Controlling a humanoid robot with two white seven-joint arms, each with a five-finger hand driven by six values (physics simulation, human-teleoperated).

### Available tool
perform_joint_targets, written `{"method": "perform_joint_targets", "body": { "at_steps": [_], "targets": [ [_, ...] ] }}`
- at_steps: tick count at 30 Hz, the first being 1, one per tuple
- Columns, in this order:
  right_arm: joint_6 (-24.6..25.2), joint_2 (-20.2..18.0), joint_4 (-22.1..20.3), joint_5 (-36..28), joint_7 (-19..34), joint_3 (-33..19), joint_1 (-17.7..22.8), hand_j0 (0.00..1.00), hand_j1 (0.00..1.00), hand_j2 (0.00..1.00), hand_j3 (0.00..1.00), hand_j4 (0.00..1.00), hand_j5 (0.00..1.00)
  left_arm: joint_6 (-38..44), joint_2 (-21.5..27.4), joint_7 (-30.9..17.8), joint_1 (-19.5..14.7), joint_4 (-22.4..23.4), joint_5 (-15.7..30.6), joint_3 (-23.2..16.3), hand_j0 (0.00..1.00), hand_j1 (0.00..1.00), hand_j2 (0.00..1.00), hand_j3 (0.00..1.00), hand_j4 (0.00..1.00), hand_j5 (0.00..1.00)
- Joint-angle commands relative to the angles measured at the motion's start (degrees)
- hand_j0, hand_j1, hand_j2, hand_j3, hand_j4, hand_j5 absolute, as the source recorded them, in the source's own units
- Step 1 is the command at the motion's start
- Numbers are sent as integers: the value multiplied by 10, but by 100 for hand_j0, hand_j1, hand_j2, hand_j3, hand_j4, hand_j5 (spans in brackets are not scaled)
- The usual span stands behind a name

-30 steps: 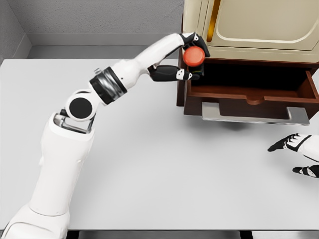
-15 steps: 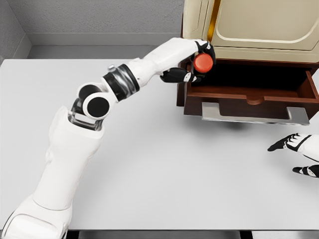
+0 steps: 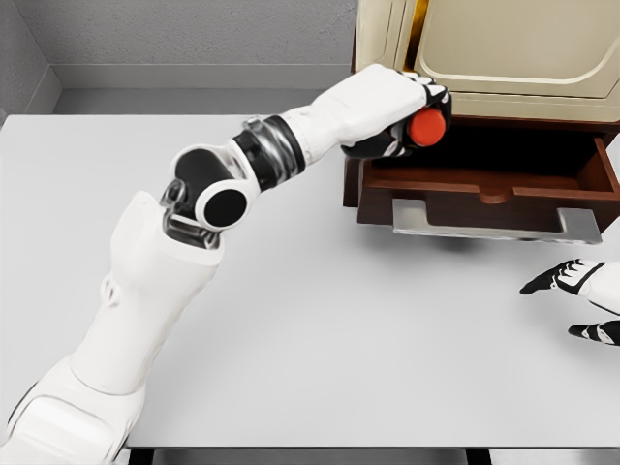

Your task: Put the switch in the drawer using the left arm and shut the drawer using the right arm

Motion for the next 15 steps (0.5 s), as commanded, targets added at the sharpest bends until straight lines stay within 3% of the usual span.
{"method": "perform_joint_targets", "body": {
  "at_steps": [1, 12, 15],
  "targets": [
    [1, -1, 0, -4, 0, 0, 0, 79, 79, 79, 79, 79, 79, 1, 0, 1, 0, 0, -13, -10, 30, 30, 30, 30, 30, 30],
    [1, -1, 1, -4, 0, 0, 0, 79, 79, 79, 79, 79, 79, 5, 0, 1, -31, 9, -65, -55, 30, 30, 30, 30, 30, 30],
    [1, -1, 1, -4, 0, 0, 0, 79, 79, 79, 79, 79, 79, 5, 0, 1, -46, 29, -67, -61, 30, 30, 30, 30, 30, 30]
  ]
}}
